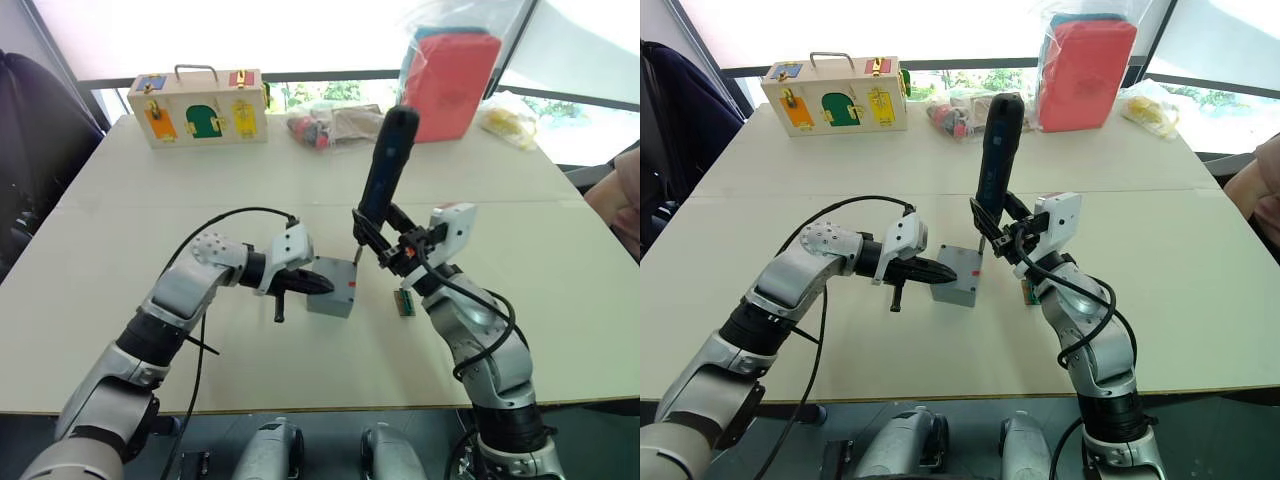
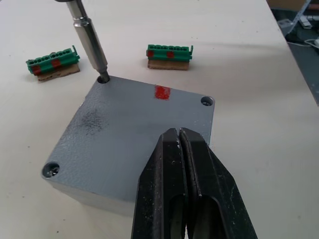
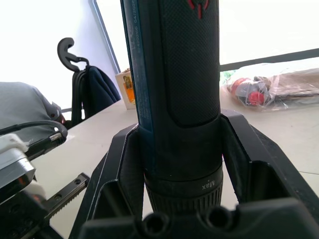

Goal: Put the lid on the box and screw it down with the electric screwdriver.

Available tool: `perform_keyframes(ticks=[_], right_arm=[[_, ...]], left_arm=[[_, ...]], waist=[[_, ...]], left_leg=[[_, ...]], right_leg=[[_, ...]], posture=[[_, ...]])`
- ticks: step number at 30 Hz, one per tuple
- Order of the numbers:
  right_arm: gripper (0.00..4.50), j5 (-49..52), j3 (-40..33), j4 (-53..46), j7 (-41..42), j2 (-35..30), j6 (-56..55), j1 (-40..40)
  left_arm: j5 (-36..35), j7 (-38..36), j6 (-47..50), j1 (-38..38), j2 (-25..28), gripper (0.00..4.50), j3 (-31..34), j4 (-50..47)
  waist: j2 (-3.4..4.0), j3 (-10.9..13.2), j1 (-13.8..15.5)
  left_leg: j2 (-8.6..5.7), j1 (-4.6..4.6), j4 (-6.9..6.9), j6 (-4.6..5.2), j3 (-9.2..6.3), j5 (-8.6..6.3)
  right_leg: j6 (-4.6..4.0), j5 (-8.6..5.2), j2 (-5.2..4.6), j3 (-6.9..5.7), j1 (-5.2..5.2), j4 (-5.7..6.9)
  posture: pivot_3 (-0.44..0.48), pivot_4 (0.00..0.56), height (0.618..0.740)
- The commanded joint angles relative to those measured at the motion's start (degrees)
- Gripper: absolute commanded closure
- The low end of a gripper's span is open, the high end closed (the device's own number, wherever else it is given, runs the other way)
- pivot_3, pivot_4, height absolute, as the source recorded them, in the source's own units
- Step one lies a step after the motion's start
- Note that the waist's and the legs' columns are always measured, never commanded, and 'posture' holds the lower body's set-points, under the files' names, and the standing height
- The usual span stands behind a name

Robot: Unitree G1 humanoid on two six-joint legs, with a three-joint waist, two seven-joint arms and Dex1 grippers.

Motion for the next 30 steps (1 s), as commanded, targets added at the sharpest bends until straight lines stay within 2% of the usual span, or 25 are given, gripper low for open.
perform_keyframes(ticks=[1, 6, 12, 18, 30], right_arm=[[2.73, -3.4, 3.6, 6.0, -0.8, 0.3, 4.5, 1.5], [2.73, -3.9, 3.5, 6.7, -1.0, 1.2, 4.3, 2.1], [2.73, -3.7, 2.0, 8.3, -2.9, 3.5, 5.1, 2.6], [2.73, -5.2, 0.7, 11.0, -4.0, 4.2, 1.6, 3.2], [2.73, -4.6, 1.1, 9.5, -2.4, 5.1, -1.3, 5.0]], left_arm=[[0.6, 0.5, 1.7, 1.0, 0.2, 4.5, -0.7, -1.4], [0.6, 0.7, 2.4, 1.6, 0.5, 4.5, -0.5, -2.0], [0.6, 0.9, 2.7, 2.4, 0.8, 4.5, -0.2, -1.6], [0.8, 0.9, 2.3, 2.5, 0.8, 4.5, -0.2, -0.6], [0.9, 0.4, 2.4, 2.7, 1.1, 4.5, -0.6, -0.1]], waist=[[-0.04, -0.2, -0.1], [-0.19, -0.8, 0.0], [-0.21, -1.0, -0.1], [-0.2, -1.4, 0.0], [-0.28, -1.7, 0.0]], left_leg=[[0.0, 0.02, 0.0, -0.01, 0.0, 0.0], [0.0, 0.09, -0.09, -0.05, -0.01, 0.02], [0.0, 0.68, -0.23, -0.07, -0.04, -0.15], [0.0, 0.69, -0.24, -0.1, -0.09, -0.19], [0.0, 0.69, -0.3, -0.14, -0.21, -0.25]], right_leg=[[-0.03, -0.02, 0.0, 0.01, 0.0, 0.03], [-0.09, -0.07, 0.0, 0.02, 0.05, 0.03], [-0.13, -0.17, -0.02, 0.02, 0.39, -0.12], [-0.18, -0.21, -0.04, 0.03, 0.39, -0.14], [-0.38, -0.32, -0.08, 0.07, 0.44, -0.29]], posture=[[0.0, 0.15, 0.74], [0.0, 0.15, 0.74], [0.0, 0.15, 0.74], [0.0, 0.15, 0.74], [0.0, 0.15, 0.74]])
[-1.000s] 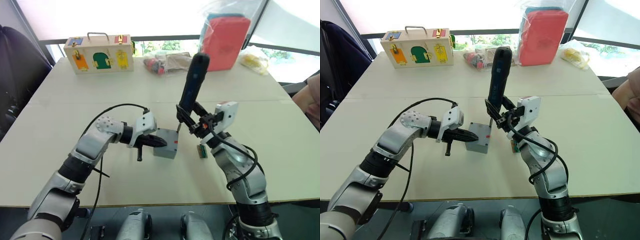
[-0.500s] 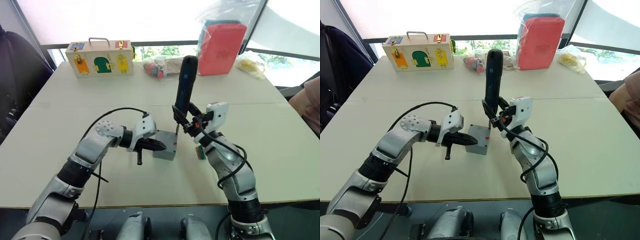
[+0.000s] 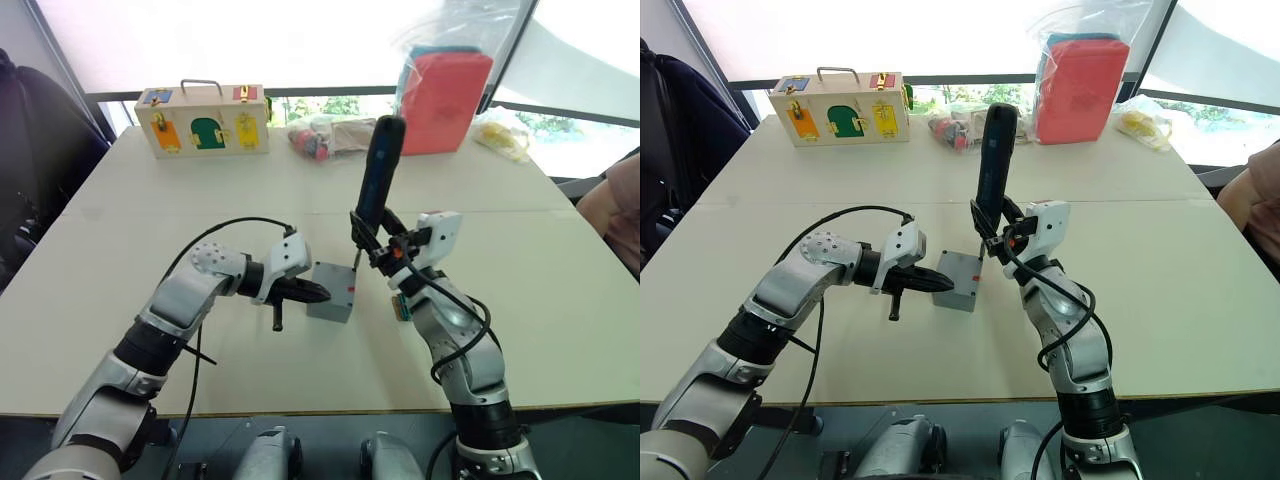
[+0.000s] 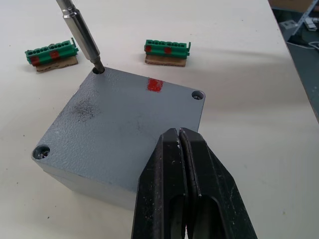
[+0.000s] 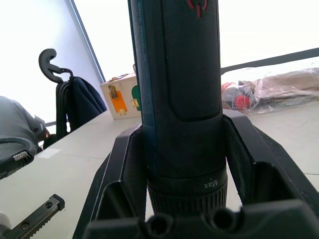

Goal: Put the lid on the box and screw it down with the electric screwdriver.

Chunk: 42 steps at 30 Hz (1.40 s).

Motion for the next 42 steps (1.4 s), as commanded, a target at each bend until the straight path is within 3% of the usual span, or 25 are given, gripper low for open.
perform_keyframes(ticks=[1, 13, 18, 24, 30, 35, 38, 42], right_arm=[[2.73, -1.1, 1.3, 4.5, 0.4, 0.0, 2.8, 3.4], [2.73, -1.2, 1.6, 2.1, 2.5, -1.0, 2.3, 0.0], [2.73, 1.7, 0.1, -5.6, 5.2, -5.6, 8.5, -8.2], [2.73, 14.6, -8.9, -11.1, 7.1, -11.0, 21.8, -21.6], [2.73, 30.4, -21.2, -5.8, -0.9, -12.6, 38.0, -32.5], [2.73, 40.6, -32.2, 7.1, -6.9, -25.1, 66.3, -37.4], [2.73, 39.2, -29.6, 13.3, -7.6, -34.9, 76.1, -35.7], [2.73, 51.9, -23.6, 23.4, -9.0, -45.1, 77.4, -30.4]], left_arm=[[0.9, -0.4, 0.5, 0.7, 0.8, 4.5, -0.6, 0.4], [0.9, 0.6, 0.8, 1.3, 0.5, 4.5, 0.2, 1.0], [-1.0, 2.1, 1.7, 2.8, -0.7, 4.5, 2.8, 1.8], [-7.4, 5.4, 6.3, 4.3, -2.0, 4.5, 10.6, -1.1], [-16.9, 9.2, 14.5, 2.8, -3.1, 4.5, 19.6, -5.6], [-21.2, 4.4, 19.7, 5.7, 6.4, 4.5, 19.3, -17.7], [-22.1, 2.1, 19.5, 8.6, 11.2, 4.5, 17.5, -23.4], [-20.3, 1.7, 16.4, 10.7, 12.9, 4.5, 14.7, -25.4]], waist=[[0.0, 0.0, 0.0], [0.01, 0.0, -0.1], [0.18, 0.1, -0.3], [0.42, 0.6, -0.3], [0.38, 0.7, -0.3], [0.34, 1.0, -0.3], [0.73, 1.2, 0.0], [0.75, 1.3, -0.3]], left_leg=[[0.0, 0.0, -0.01, -0.02, -0.01, -0.02], [-0.01, 0.06, -0.54, -0.13, -0.04, 0.01], [-0.01, 0.01, -0.58, -0.18, -0.04, 0.04], [-0.02, -0.3, -0.58, -0.22, 0.0, 0.07], [0.03, -1.04, -0.59, -0.65, -0.12, 0.36], [0.0, -1.1, -0.56, -0.47, -0.09, 0.28], [-0.07, -1.13, -0.59, -0.41, -0.09, 0.25], [-0.1, -1.2, -0.69, -0.41, 0.02, 0.25]], right_leg=[[0.0, 0.0, 0.0, 0.0, 0.0, -0.01], [-0.05, 0.02, -0.14, 0.01, -0.05, -0.33], [-0.05, 0.02, -0.17, 0.01, -0.15, -0.32], [-0.04, 0.06, -0.26, 0.01, -0.47, -0.25], [0.12, 0.18, -0.14, -0.1, -1.02, -0.03], [-0.1, 0.3, -0.26, -0.17, -0.93, -0.26], [-0.35, 0.2, -0.42, -0.26, -0.87, -0.5], [-0.32, 0.2, -0.44, -0.26, -0.93, -0.62]], posture=[[0.0, 0.15, 0.74], [0.0, 0.15, 0.74], [0.0, 0.15, 0.74], [0.0, 0.15, 0.74], [0.0, 0.15, 0.74], [0.0, 0.15, 0.74], [0.0, 0.15, 0.74], [0.0, 0.15, 0.74]])
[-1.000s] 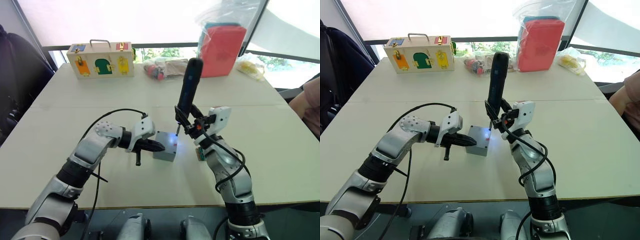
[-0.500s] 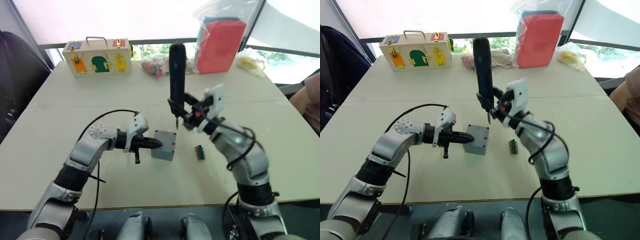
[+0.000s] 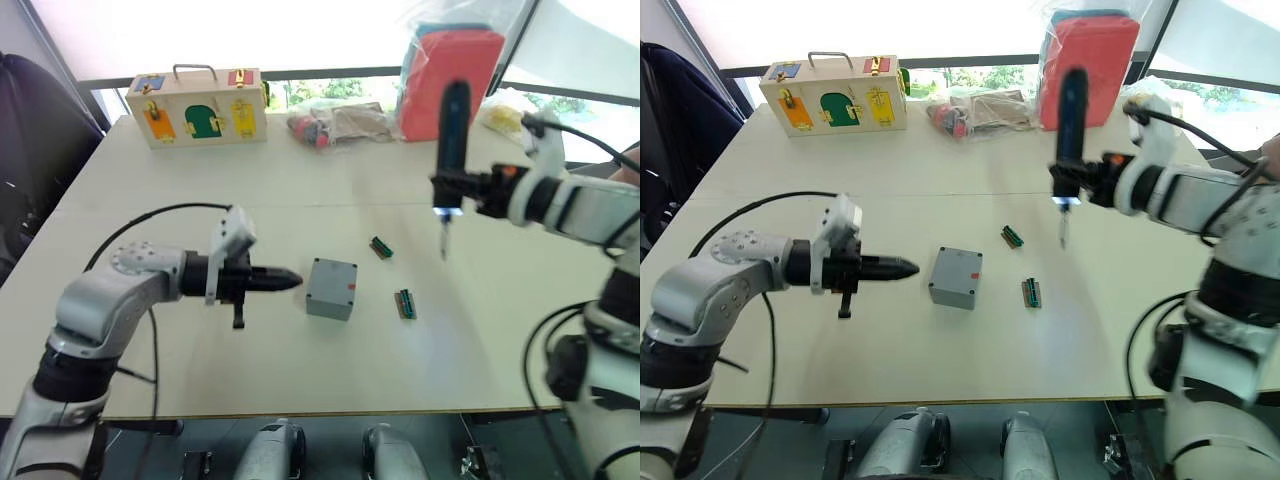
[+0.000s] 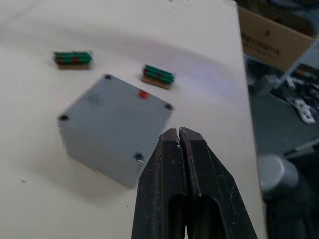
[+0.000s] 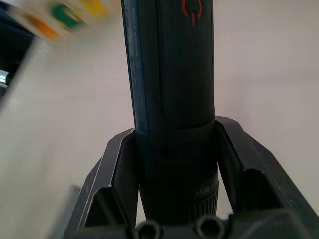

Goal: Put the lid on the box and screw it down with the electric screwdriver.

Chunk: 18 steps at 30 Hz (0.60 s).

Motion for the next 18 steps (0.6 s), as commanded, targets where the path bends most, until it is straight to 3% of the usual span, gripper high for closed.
perform_keyframes(ticks=[1, 8, 18], right_arm=[[2.73, 14.9, 4.4, 5.7, -1.5, -6.7, 0.4, 2.9], [2.73, 29.3, 9.6, 8.2, -12.7, -8.9, 0.4, 9.5], [2.73, 28.2, 7.9, 12.0, -22.5, -4.6, 0.4, 10.0]], left_arm=[[1.5, -0.2, -3.6, 0.3, 0.3, 4.5, -2.1, -1.9], [3.8, 2.0, -7.2, 0.5, -1.8, 4.5, -5.0, -1.2], [2.2, 5.4, -5.8, 0.7, -4.0, 4.5, -5.0, -2.2]], waist=[[0.04, 0.1, -0.2], [-0.11, 0.3, -1.1], [-0.17, 0.4, -0.8]], left_leg=[[0.0, 0.0, -0.02, 0.01, 0.02, 0.01], [0.14, 0.06, 0.09, 0.15, 0.06, 0.02], [0.13, 0.02, 0.15, 0.18, 0.06, 0.02]], right_leg=[[0.02, 0.01, 0.01, 0.0, 0.0, 0.0], [0.18, 0.1, 0.21, 0.0, 0.07, 0.1], [0.28, 0.15, 0.39, -0.01, 0.09, 0.1]], posture=[[0.0, 0.15, 0.74], [0.0, 0.15, 0.74], [0.0, 0.15, 0.74]])
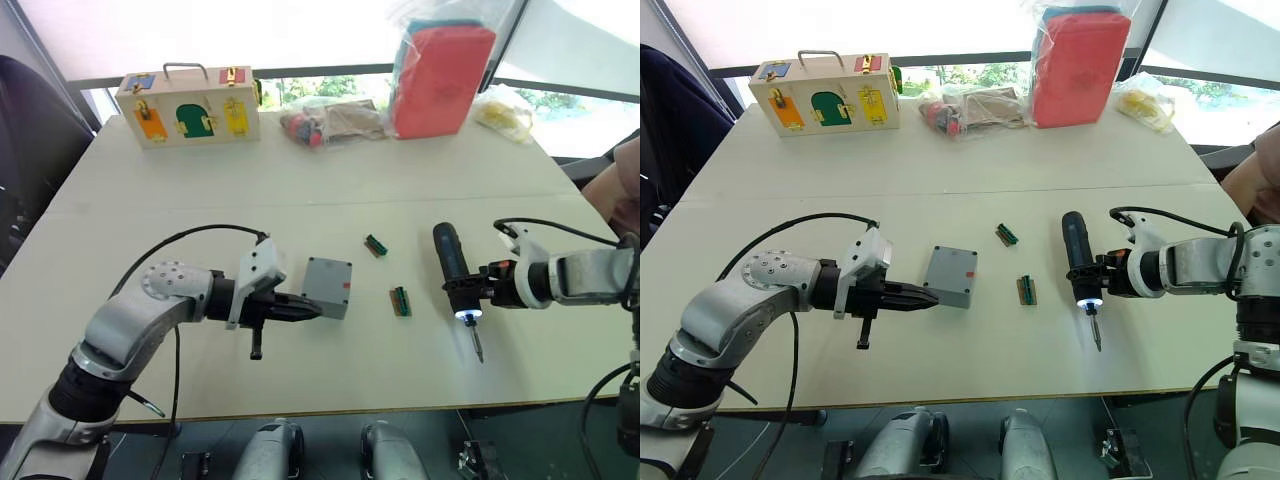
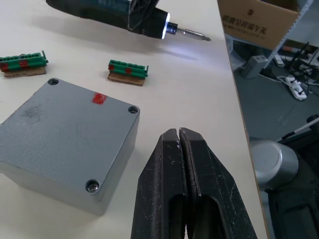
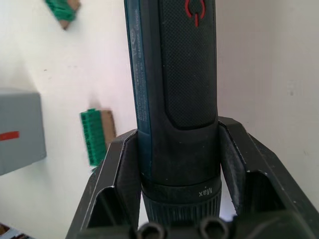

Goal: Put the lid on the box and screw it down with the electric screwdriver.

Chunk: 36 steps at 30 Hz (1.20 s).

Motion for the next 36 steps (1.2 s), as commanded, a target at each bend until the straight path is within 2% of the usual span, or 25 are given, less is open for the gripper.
perform_keyframes(ticks=[1, 3, 4, 5, 8, 11, 15, 18, 23, 25, 29, 36], right_arm=[[2.73, 0.0, -3.5, -0.8, -1.9, 0.7, 0.3, -1.0], [1.73, -1.1, -3.8, -1.1, -2.5, 1.9, 0.0, -1.0], [1.53, -2.1, -3.9, -1.9, -2.5, 2.4, -0.5, -1.0], [1.02, -2.8, -4.1, -2.6, -2.6, 2.7, -0.7, -1.0], [0.11, -6.6, -5.3, -5.9, -2.1, 2.9, -2.9, -0.8], [0.05, -10.0, -8.5, -10.4, 4.1, 2.2, -9.8, -1.1], [0.05, -18.2, -6.9, -27.9, 30.6, -3.1, -25.5, 5.4], [0.05, -20.3, -9.0, -37.2, 43.6, -0.7, -34.9, 14.9], [0.05, -22.4, -4.7, -49.6, 58.2, 0.0, -39.5, 33.8], [0.05, -23.7, -3.5, -53.0, 62.6, -1.0, -41.0, 39.5], [0.05, -25.7, -2.7, -56.3, 67.9, -3.2, -42.1, 46.8], [0.05, -32.1, -0.8, -53.2, 73.2, -4.7, -45.7, 51.0]], left_arm=[[-1.5, 1.5, 0.5, -0.2, -0.9, 4.5, 1.3, -1.2], [-1.9, 2.1, 0.7, -0.3, -1.5, 4.5, 1.8, -0.3], [-2.1, 2.5, 0.9, -0.2, -1.7, 4.5, 2.3, 0.3], [-2.4, 2.9, 1.1, -0.1, -1.7, 4.5, 2.9, 0.8], [-4.7, 5.3, 2.6, 0.4, -2.4, 4.5, 7.3, 2.6], [-11.6, 11.1, 8.4, 0.9, -4.3, 4.5, 16.2, 4.1], [-18.7, 15.5, 15.1, 7.5, -3.0, 4.5, 25.1, 0.1], [-21.4, 16.2, 18.1, 13.8, -0.6, 4.5, 27.4, -3.6], [-22.8, 12.1, 18.5, 28.3, 5.7, 4.5, 26.5, -11.9], [-24.1, 12.5, 18.1, 32.3, 5.8, 4.5, 26.8, -14.3], [-27.1, 14.2, 17.9, 37.3, 5.2, 4.5, 27.5, -17.6], [-29.4, 16.6, 16.3, 40.4, 4.6, 4.5, 26.5, -18.8]], waist=[[0.0, 0.0, -0.1], [0.0, 0.0, -0.1], [0.0, 0.0, -0.1], [0.0, 0.0, -0.1], [0.0, 0.0, -0.1], [-0.01, 0.0, -0.1], [0.02, 0.0, -0.2], [-0.3, -0.1, -0.2], [-0.29, 0.0, 0.3], [-0.27, 0.0, 0.9], [-0.28, -0.1, 1.3], [-0.27, -0.1, 1.2]], left_leg=[[0.0, 0.0, 0.01, 0.0, 0.0, 0.0], [0.0, 0.01, 0.01, 0.0, 0.0, 0.0], [0.0, 0.01, 0.01, 0.01, 0.0, 0.01], [0.01, 0.01, 0.01, 0.01, 0.0, 0.01], [0.01, 0.02, 0.02, 0.01, -0.01, 0.01], [0.01, 0.02, 0.03, 0.01, -0.02, 0.01], [0.01, 0.02, 0.02, 0.03, -0.04, -0.01], [0.06, 0.07, -0.02, 0.03, -0.13, -0.01], [0.02, 0.19, 0.02, 0.03, -0.14, -0.04], [0.0, 0.21, 0.05, -0.02, -0.14, -0.03], [0.01, 0.39, 0.02, -0.28, -0.17, -0.12], [0.01, 0.35, -0.06, -0.19, -0.17, -0.1]], right_leg=[[0.01, 0.01, 0.01, -0.03, 0.0, 0.01], [0.03, 0.02, 0.03, -0.03, 0.0, 0.02], [0.04, 0.02, 0.04, -0.03, 0.01, 0.02], [0.04, 0.02, 0.06, -0.03, 0.01, 0.02], [0.07, 0.03, 0.08, -0.04, 0.03, 0.04], [0.13, 0.05, 0.08, -0.03, 0.02, 0.05], [0.36, -0.04, 0.11, -0.02, 0.01, 0.04], [0.45, -0.11, 0.17, -0.04, 0.1, -0.01], [0.38, -0.08, 0.01, 0.03, 0.28, 0.0], [0.0, -0.12, -0.22, 0.09, 0.25, -0.04], [-0.1, -0.13, -0.32, 0.08, 0.17, -0.15], [-0.14, -0.13, -0.32, 0.06, 0.17, -0.21]], posture=[[0.0, 0.15, 0.74], [0.0, 0.15, 0.74], [0.0, 0.15, 0.74], [0.0, 0.15, 0.74], [0.0, 0.15, 0.74], [0.0, 0.15, 0.74], [0.0, 0.15, 0.74], [0.0, 0.15, 0.74], [0.0, 0.15, 0.74], [0.0, 0.15, 0.74], [0.0, 0.15, 0.74], [0.0, 0.15, 0.74]])
